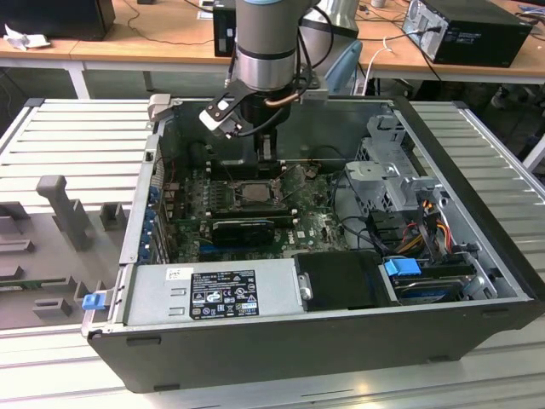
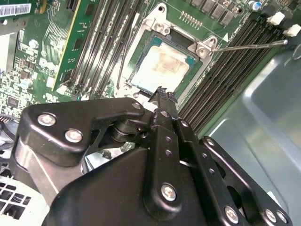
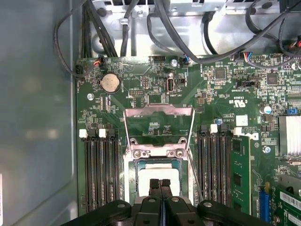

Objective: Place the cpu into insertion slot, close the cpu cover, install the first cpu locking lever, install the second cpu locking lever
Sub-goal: 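Close the cpu cover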

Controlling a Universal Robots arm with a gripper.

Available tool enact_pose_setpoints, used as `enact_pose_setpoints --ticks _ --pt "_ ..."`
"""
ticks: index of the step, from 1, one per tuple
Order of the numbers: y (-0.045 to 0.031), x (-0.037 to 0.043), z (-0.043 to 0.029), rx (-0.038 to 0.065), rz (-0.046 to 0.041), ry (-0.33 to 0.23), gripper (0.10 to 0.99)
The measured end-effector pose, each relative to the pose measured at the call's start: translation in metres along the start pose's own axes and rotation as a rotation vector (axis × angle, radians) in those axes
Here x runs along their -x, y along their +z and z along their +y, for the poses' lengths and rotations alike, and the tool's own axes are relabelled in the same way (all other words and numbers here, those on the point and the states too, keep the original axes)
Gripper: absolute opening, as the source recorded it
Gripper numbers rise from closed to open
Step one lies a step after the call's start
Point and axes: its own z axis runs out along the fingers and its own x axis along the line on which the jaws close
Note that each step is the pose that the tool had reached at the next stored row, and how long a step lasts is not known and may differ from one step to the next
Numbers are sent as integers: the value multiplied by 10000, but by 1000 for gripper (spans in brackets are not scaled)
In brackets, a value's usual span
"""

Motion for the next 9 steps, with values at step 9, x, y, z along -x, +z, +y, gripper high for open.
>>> enact_pose_setpoints --ticks 9 --pt "1 -4 67 0 -2 1 106"
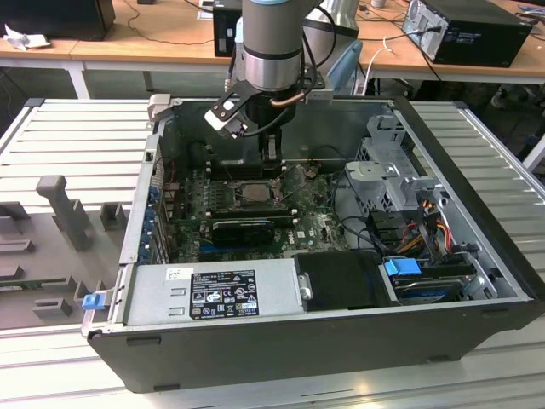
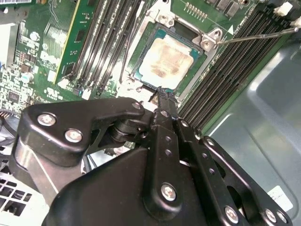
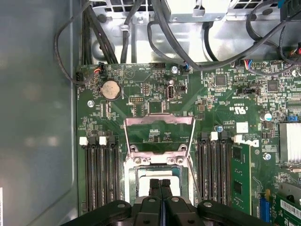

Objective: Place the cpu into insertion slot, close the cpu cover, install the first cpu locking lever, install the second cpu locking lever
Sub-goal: 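Close the cpu cover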

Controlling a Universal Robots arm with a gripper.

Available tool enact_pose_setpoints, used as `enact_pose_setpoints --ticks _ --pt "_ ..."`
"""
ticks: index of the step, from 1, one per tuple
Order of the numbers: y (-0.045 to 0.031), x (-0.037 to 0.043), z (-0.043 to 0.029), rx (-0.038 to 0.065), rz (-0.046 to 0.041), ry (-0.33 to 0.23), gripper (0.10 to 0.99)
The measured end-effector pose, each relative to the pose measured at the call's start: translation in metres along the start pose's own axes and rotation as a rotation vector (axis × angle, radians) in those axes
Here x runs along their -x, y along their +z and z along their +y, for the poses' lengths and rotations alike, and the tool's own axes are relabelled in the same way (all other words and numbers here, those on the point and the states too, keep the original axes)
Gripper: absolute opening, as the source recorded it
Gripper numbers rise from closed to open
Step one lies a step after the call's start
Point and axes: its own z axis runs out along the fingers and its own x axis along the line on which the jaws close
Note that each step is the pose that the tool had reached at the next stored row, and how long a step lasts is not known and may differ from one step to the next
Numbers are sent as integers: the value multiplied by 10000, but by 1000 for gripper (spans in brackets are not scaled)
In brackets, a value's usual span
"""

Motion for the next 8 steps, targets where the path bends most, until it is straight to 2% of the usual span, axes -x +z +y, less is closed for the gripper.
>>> enact_pose_setpoints --ticks 8 --pt "-7 -2 11 0 -5 -1 106"
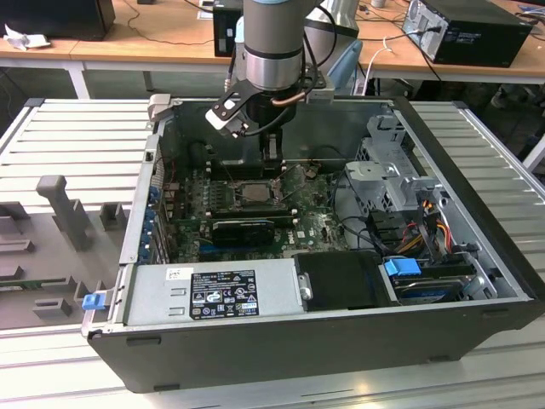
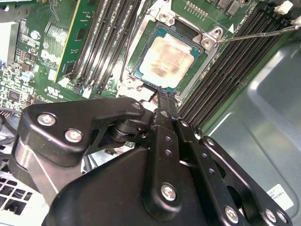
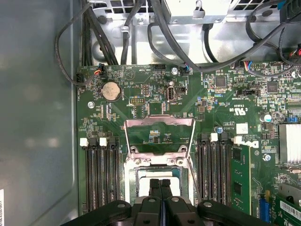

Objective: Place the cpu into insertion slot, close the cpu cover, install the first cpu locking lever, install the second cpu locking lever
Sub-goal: 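Close the cpu cover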

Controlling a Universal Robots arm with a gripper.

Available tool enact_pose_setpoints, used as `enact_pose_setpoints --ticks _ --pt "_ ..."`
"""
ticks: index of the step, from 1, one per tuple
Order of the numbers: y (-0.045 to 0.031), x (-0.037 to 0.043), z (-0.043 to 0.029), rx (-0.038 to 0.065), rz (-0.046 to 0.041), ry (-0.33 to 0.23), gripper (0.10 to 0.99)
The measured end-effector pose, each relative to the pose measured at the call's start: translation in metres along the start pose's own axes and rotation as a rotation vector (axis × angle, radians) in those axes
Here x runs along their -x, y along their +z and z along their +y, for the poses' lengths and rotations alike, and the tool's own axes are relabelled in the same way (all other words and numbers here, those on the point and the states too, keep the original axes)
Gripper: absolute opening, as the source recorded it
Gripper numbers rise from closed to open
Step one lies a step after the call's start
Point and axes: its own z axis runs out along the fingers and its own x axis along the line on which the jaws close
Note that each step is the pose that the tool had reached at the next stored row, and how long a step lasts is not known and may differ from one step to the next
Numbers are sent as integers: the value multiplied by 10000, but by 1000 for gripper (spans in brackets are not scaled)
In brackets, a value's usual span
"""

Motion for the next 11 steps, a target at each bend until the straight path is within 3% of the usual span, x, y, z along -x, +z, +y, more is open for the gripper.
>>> enact_pose_setpoints --ticks 11 --pt "-31 -1 2 -1 -5 -1 106"
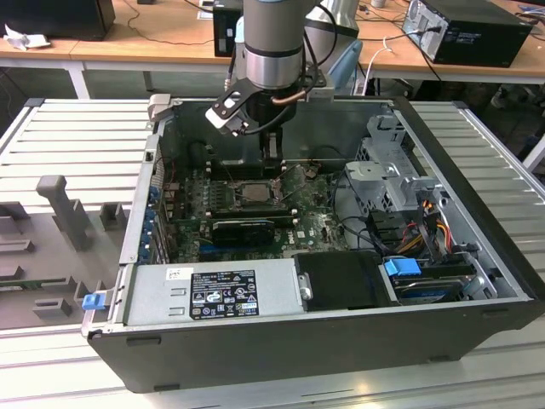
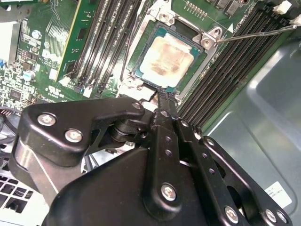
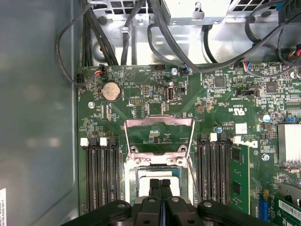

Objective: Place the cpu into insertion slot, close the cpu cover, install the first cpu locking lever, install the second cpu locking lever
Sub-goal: 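Close the cpu cover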

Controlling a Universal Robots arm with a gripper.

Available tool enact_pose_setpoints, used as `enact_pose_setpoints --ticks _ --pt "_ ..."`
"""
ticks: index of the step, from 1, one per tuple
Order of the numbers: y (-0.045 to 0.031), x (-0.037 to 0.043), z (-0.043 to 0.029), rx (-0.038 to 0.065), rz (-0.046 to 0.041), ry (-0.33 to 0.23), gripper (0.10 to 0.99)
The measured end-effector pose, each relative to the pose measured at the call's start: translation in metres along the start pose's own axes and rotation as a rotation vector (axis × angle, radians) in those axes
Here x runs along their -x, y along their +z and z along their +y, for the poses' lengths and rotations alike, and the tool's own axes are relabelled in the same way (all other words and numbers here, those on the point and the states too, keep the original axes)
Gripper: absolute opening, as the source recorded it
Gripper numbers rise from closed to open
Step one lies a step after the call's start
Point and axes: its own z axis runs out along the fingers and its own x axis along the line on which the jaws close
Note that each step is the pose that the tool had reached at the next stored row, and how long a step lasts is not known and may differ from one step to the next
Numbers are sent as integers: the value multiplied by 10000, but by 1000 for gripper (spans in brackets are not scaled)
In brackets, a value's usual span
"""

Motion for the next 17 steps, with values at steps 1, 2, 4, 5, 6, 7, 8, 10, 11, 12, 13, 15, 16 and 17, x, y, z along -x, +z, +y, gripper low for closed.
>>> enact_pose_setpoints --ticks 1,2,4,5,6,7,8,10,11,12,13,15,16,17 --pt "-8 0 0 0 0 0 106" --pt "-23 -1 1 1 1 0 106" --pt "-61 -2 2 1 0 0 106" --pt "-77 -3 3 1 0 0 106" --pt "-91 -3 4 1 0 0 106" --pt "-100 -3 4 0 0 0 106" --pt "-106 -3 4 0 0 0 106" --pt "-120 -4 5 1 1 0 106" --pt "-124 -4 5 1 0 0 106" --pt "-127 -4 5 1 0 0 106" --pt "-131 -4 5 1 1 1 106" --pt "-138 -5 6 1 0 0 106" --pt "-140 -5 6 1 0 1 106" --pt "-145 -5 6 1 1 1 106"
